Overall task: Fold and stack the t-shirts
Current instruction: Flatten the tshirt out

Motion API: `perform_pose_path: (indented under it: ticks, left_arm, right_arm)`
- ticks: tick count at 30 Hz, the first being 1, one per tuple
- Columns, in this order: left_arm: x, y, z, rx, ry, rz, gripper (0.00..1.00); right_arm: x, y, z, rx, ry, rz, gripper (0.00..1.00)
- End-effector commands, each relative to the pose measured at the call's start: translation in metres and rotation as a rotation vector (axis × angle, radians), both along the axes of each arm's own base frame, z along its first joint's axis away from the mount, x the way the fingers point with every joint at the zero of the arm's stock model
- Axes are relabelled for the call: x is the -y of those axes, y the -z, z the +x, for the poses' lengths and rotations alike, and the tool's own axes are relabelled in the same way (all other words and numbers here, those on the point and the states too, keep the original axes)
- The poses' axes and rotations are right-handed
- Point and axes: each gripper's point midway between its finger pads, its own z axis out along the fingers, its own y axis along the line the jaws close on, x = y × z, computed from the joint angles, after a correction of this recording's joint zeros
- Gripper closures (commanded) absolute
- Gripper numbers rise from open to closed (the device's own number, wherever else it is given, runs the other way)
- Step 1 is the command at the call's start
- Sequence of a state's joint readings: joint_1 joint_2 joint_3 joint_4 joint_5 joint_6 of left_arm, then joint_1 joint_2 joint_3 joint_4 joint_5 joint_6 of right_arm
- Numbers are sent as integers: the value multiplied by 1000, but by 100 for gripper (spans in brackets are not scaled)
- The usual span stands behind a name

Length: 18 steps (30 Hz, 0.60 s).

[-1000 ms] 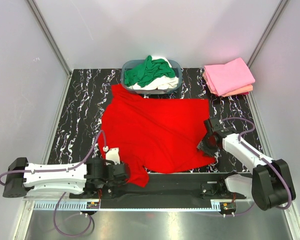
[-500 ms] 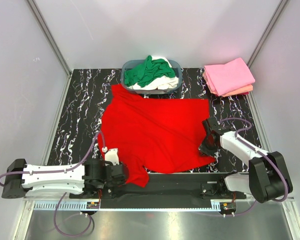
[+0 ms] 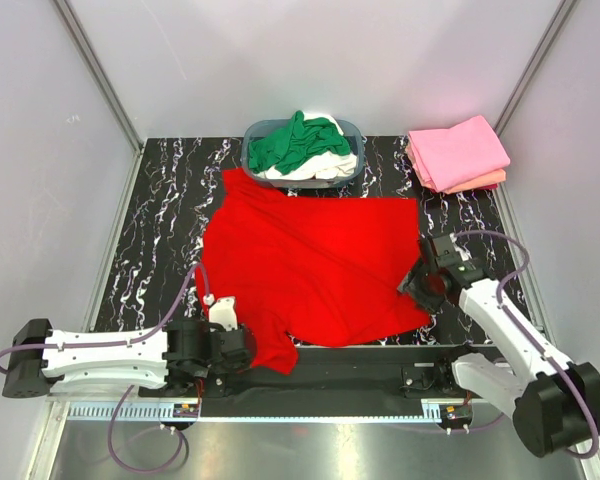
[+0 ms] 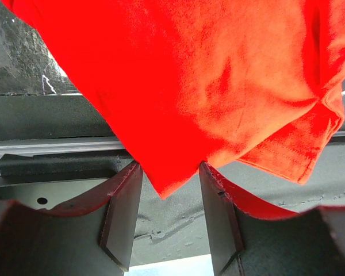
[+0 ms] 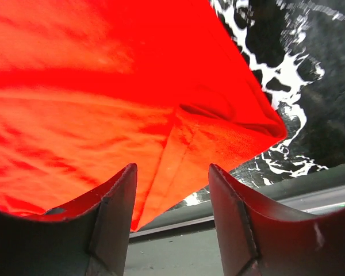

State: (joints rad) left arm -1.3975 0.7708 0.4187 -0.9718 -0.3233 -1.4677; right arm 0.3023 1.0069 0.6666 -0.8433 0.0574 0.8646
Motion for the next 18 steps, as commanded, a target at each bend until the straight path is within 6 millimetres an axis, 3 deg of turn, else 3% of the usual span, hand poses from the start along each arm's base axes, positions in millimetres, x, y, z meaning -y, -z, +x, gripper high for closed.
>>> perform_pose_path:
  ticks: [1,10,18]
  left_arm:
    - [3,-2,7,42,-15,-25,51]
    - [4,0,6,36,-8,-45,52]
    - [5,4,5,33,-5,-51,52]
  right_arm:
    - [13,-18,8,32,39,-74,40]
    - [18,22,28,-78,41,-165,53]
    - [18,36,34,-103,26,-186,57]
